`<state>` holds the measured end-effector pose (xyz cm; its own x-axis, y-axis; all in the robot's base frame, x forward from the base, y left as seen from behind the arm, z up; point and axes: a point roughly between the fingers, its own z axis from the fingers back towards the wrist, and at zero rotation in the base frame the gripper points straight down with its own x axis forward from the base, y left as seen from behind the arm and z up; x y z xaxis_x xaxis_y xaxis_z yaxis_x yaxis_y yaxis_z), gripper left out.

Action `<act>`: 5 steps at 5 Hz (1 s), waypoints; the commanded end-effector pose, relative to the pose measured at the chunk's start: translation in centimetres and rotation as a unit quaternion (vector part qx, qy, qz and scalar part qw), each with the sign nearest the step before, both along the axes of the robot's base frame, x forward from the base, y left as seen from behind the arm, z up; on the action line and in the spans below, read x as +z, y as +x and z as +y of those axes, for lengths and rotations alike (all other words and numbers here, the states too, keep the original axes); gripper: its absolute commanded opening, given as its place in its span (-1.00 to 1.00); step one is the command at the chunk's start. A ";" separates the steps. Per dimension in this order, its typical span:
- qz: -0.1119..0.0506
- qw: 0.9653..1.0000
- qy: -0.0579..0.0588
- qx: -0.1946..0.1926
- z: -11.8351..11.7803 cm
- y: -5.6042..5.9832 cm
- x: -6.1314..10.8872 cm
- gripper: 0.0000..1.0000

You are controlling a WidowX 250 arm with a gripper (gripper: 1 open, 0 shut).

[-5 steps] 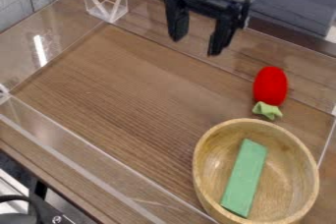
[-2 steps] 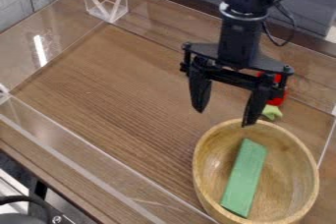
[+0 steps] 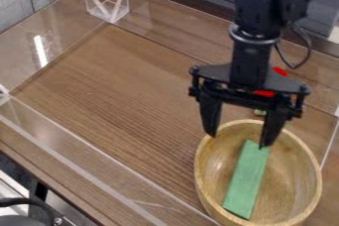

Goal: Remove the green block from the brown bowl and put it on the table

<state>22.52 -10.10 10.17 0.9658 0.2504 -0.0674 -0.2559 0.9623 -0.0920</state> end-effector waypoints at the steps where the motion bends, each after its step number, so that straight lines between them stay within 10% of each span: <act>1: -0.033 0.999 -0.021 0.005 -1.0 0.0 0.9 1.00; 5: -0.059 0.998 -0.036 0.001 -1.6 0.1 -0.4 1.00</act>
<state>22.37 -11.38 8.44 0.9649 0.2622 -0.0166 -0.2614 0.9518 -0.1603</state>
